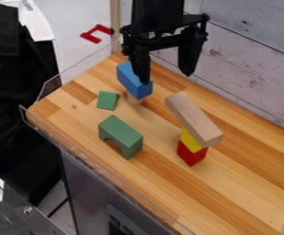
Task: Put the big rectangle on top of the small rectangle
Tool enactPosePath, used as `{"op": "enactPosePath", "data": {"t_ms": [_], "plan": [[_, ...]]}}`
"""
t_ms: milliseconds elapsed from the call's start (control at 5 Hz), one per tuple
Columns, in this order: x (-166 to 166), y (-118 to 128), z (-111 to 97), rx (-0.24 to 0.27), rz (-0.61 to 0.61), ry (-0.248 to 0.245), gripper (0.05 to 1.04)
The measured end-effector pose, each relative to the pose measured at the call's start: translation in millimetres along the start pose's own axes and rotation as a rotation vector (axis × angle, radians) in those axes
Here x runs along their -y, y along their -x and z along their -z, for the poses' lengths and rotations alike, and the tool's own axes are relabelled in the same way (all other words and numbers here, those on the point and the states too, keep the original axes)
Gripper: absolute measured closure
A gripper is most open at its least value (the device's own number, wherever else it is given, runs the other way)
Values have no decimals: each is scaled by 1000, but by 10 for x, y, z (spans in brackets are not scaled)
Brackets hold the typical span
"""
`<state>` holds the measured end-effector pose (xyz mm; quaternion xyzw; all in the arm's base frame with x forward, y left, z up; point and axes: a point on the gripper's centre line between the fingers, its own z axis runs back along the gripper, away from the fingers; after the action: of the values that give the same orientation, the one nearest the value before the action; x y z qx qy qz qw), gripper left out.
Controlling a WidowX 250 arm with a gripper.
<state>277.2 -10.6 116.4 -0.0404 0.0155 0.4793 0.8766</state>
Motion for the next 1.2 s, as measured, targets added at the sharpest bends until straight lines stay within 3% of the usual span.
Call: {"op": "enactPosePath", "data": {"t_ms": [200,400,800,1200], "plan": [[-27,9,88,-18,-3,-28,83],[6,26,136,-11,-53,-5,83],[14,119,175,-6,-145,-9,83],[142,162,198,3,-138,22,83]]}}
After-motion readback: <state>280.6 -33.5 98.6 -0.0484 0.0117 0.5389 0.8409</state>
